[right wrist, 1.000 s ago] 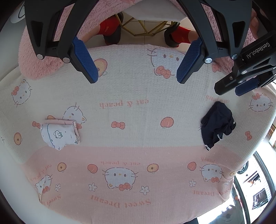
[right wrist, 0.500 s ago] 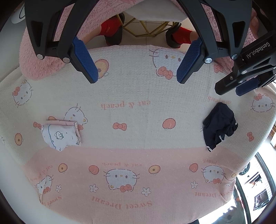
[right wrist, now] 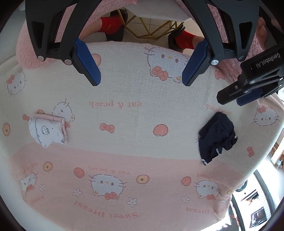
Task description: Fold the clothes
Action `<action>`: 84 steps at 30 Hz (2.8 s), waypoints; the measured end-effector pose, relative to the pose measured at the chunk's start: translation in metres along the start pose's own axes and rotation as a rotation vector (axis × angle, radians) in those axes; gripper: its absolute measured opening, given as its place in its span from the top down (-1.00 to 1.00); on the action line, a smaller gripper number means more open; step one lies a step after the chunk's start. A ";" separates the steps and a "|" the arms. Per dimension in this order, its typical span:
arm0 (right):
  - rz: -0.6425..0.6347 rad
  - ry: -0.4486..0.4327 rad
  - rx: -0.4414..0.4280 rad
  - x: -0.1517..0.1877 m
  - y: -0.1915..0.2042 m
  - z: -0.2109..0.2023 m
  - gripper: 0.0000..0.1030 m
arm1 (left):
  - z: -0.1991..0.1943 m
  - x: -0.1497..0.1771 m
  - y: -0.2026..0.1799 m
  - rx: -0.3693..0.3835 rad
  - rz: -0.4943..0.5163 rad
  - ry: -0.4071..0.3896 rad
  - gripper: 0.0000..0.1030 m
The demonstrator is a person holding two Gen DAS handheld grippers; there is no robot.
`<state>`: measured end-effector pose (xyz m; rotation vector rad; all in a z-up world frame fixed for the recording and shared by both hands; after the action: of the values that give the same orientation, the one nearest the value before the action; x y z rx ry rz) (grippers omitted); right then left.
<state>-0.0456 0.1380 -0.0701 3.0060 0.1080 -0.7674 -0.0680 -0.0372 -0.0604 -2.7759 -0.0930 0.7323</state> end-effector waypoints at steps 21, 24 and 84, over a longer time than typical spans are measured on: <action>-0.277 0.174 -0.148 -0.108 0.197 0.211 -0.60 | 0.128 -0.088 0.238 -0.114 -0.529 0.071 -0.48; -0.287 0.218 -0.161 -0.107 0.211 0.242 -0.57 | 0.155 -0.084 0.246 -0.118 -0.560 0.123 -0.48; -0.066 0.342 -0.090 0.064 -0.036 0.143 0.21 | 0.095 0.007 0.044 -0.168 -0.075 0.157 0.06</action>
<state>-0.0605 0.1699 -0.2270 3.0273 0.2442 -0.2372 -0.1089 -0.0555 -0.1557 -2.9591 -0.2370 0.5070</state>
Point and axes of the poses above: each gripper's, at about its wrist camera, not at the fingertips, and z roughly the way its jaws point, y to its left, x to its underside, the point moved 6 cm from there along z, roughly the way its jaws point, and after that the axes turned 1 degree about x, right-handed, at the moved point
